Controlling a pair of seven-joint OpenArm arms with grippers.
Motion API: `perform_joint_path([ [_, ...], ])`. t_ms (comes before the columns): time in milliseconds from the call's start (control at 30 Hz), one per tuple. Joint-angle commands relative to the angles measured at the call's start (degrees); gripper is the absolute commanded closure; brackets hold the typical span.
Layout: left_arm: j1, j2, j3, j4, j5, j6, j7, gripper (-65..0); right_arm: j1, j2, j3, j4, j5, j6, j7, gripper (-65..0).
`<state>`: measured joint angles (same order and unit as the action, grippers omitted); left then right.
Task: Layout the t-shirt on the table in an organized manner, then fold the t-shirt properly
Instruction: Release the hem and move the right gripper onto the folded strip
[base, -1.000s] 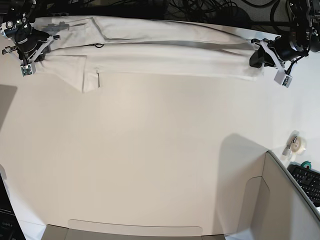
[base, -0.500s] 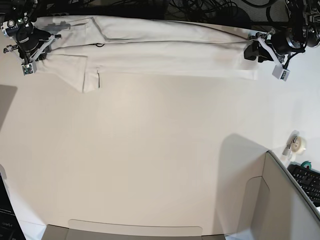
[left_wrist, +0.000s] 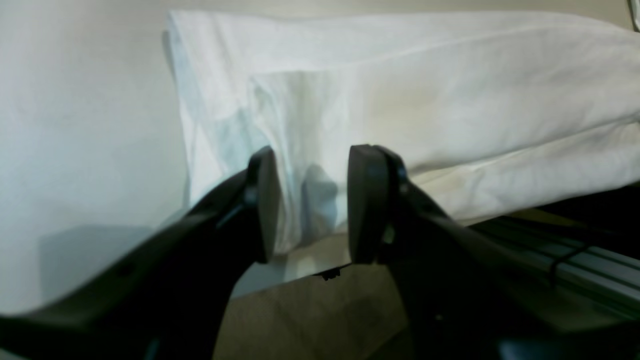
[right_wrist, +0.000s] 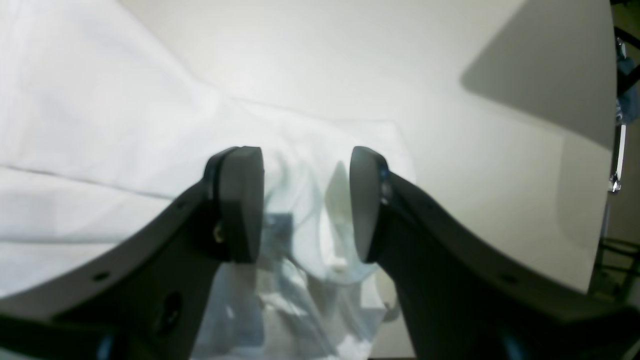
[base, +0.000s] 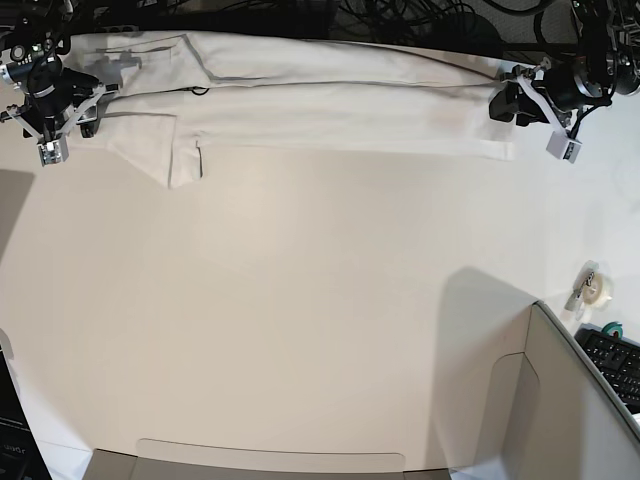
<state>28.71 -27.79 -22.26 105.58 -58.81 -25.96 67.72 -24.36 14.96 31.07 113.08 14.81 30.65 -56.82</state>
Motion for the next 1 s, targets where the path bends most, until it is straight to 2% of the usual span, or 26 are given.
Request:
perform_joint_path([
  [0,-0.09,-0.82,-0.73,1.01,-1.11,-0.02,-0.43,-22.2,0.67,0.91,0.53,0.81,-0.43,-0.46,1.39,-28.1],
  [167,-0.18,-0.82,-1.87,1.01,-1.11,-0.02,-0.43,-22.1,1.63,0.73,0.53,0.9,-4.39,-0.54,1.74,-28.1],
  [267,-0.18,-0.82,-6.27,1.01,-1.11,-0.02,-0.43,-22.1,1.9,0.56,0.53,2.48,-7.03,-0.54,1.74,-28.1],
  [433,-0.27,-0.74,-12.24,1.01,-1.19,-0.02,-0.43,-22.1,2.34,-1.99,-0.08,4.59,-8.61,-0.19,1.83,-28.0],
  [700,-1.94,-0.74,-12.16,0.49,-0.84,-0.02,-0.43,-22.1,1.46,-2.17,-11.86,4.68,-8.87,-0.46,1.83,-28.0],
  [867,-2.2,0.67,-12.07,0.49,-0.84,-0.02,-0.34,-22.1,0.76,-2.17,-14.59,4.68,-9.14,-0.81,1.83,-28.0],
  [967,-2.2,0.85,-12.07,0.49,-0.84,-0.02,-0.34,-22.1,0.67,-2.17,-14.76,4.86,-11.16,-3.8,1.83,-28.0],
])
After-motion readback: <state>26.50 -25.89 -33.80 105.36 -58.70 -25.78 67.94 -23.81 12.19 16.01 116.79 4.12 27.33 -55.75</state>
